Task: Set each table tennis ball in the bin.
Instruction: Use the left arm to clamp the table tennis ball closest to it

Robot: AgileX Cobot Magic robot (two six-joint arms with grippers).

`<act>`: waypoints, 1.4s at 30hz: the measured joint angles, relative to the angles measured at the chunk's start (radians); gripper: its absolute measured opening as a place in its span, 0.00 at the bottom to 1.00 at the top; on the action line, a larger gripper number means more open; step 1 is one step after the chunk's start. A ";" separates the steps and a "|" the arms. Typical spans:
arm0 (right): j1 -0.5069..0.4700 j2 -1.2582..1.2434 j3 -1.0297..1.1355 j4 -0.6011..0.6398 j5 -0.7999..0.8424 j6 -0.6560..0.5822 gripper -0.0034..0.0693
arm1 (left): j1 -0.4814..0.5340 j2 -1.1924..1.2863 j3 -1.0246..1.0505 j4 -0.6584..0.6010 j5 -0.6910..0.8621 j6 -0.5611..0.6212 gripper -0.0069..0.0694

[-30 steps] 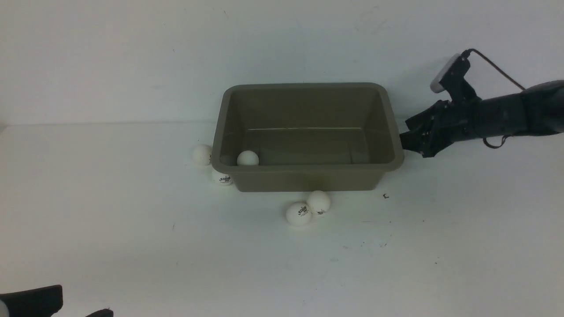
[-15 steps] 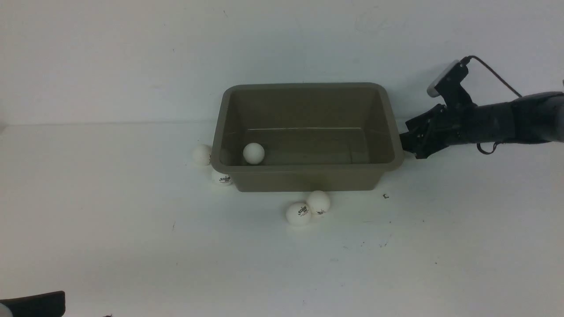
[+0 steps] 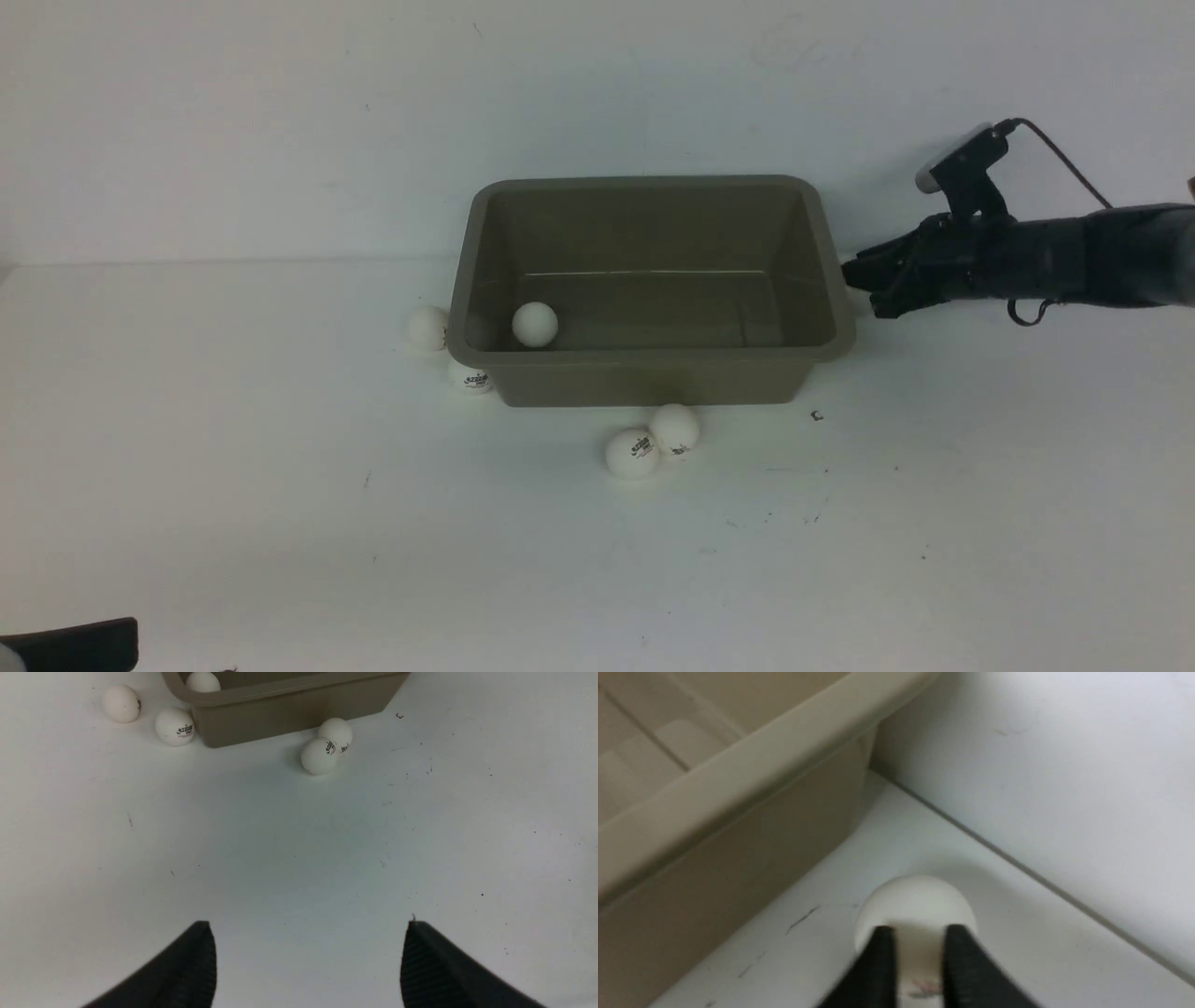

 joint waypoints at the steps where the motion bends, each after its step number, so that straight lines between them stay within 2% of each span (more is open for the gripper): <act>1: -0.001 -0.008 0.000 0.000 -0.002 0.000 0.10 | 0.000 0.000 0.000 0.000 0.000 0.000 0.72; 2: -0.003 -0.027 0.000 -0.001 -0.002 0.000 0.06 | 0.000 0.000 0.000 0.000 0.000 0.000 0.72; 4: -0.011 -0.067 0.001 -0.004 -0.001 0.000 0.04 | 0.000 0.000 0.000 0.000 0.001 0.000 0.72; 12: -0.033 -0.233 -0.002 -0.044 0.000 0.033 0.03 | 0.000 0.000 0.000 0.001 0.001 0.000 0.72; 24: -0.064 -0.233 0.001 -0.121 0.055 0.144 0.02 | 0.000 0.000 0.000 0.001 0.002 0.000 0.72; 30: -0.148 -0.198 0.001 -0.119 0.174 0.218 0.02 | 0.000 0.000 0.000 0.001 0.002 0.000 0.72; 35: -0.178 -0.119 0.001 -0.106 0.227 0.209 0.03 | 0.000 0.000 0.000 0.001 0.002 0.000 0.72; 38: -0.173 -0.066 0.001 -0.086 0.259 0.159 0.09 | 0.000 0.000 0.000 0.001 0.002 0.000 0.72; 42: -0.148 -0.053 0.001 -0.046 0.272 0.156 0.33 | 0.000 0.000 0.000 0.001 0.002 0.000 0.72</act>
